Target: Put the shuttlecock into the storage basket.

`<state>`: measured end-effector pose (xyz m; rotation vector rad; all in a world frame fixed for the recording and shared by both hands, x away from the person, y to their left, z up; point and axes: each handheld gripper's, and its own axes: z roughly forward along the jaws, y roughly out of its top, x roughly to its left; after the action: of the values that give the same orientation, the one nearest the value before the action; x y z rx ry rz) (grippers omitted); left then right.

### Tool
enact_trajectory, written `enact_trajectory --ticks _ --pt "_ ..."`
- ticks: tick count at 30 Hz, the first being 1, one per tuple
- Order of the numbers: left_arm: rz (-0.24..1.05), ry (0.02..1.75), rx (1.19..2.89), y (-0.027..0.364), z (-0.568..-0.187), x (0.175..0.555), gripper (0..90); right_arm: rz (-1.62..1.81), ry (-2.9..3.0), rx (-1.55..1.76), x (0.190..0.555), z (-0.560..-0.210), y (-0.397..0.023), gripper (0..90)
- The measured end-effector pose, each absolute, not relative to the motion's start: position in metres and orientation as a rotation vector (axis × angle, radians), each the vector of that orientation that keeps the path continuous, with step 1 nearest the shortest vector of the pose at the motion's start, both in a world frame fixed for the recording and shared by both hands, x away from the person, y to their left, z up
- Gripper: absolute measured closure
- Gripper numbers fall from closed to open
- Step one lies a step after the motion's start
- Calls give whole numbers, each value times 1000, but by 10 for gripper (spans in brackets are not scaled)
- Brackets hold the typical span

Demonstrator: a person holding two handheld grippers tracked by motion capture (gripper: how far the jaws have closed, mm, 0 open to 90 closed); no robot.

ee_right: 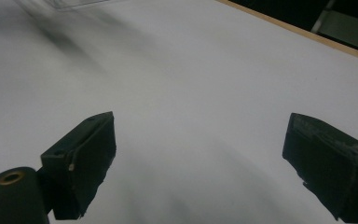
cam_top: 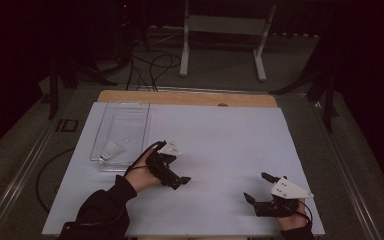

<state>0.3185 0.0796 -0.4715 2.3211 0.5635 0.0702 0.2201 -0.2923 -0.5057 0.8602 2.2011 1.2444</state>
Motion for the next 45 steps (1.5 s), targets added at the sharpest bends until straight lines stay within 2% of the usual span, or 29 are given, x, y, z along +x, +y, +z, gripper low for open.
enact_trajectory --ticks 27,31,45 --pt "12 592 2260 121 -496 282 1 1239 2209 859 220 -506 -291 97" --pt "21 604 2293 124 -500 276 1 1236 2210 860 220 -506 -292 97" --pt "11 660 2230 152 -510 259 1 1236 2216 863 220 -507 -291 97"
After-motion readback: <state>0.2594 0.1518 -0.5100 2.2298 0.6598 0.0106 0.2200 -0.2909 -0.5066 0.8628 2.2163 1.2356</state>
